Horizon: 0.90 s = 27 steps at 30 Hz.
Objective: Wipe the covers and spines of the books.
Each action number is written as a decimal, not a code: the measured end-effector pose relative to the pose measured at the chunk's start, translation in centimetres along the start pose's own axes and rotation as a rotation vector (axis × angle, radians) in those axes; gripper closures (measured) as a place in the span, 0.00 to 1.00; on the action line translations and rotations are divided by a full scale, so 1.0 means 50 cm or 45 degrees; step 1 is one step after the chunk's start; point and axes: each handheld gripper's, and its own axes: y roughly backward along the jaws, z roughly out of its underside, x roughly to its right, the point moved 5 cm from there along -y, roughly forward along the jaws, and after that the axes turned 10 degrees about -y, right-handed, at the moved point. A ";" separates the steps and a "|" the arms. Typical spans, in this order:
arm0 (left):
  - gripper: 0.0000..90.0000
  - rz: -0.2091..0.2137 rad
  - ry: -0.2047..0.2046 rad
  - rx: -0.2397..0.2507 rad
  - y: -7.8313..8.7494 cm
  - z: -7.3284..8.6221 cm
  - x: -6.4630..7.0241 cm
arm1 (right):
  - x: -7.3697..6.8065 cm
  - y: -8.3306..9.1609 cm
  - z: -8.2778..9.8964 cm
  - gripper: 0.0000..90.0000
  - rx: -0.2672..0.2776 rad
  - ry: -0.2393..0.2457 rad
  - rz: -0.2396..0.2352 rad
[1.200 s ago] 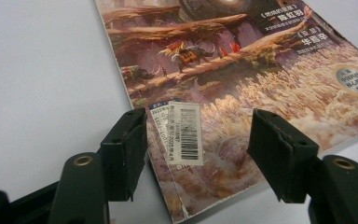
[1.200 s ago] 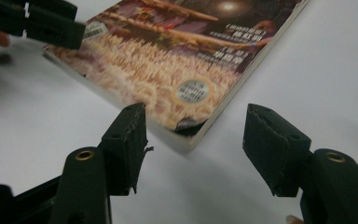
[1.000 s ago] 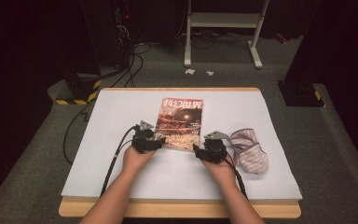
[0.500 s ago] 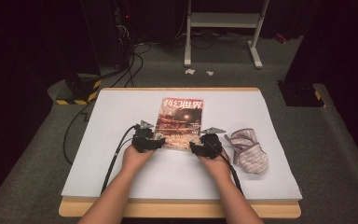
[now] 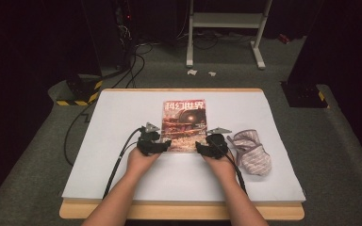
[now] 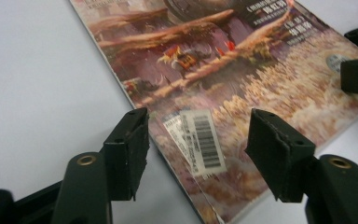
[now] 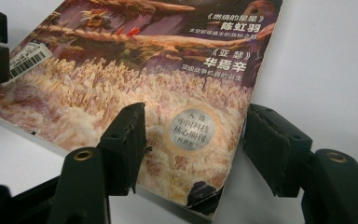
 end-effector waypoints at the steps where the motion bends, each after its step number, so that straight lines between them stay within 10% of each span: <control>1: 0.42 0.000 0.000 0.000 0.000 0.000 0.000 | 0.000 0.000 0.000 0.43 0.000 0.000 0.000; 27: 0.49 0.008 0.003 -0.050 -0.006 0.016 0.002 | -0.002 0.005 0.005 0.51 0.001 -0.007 -0.006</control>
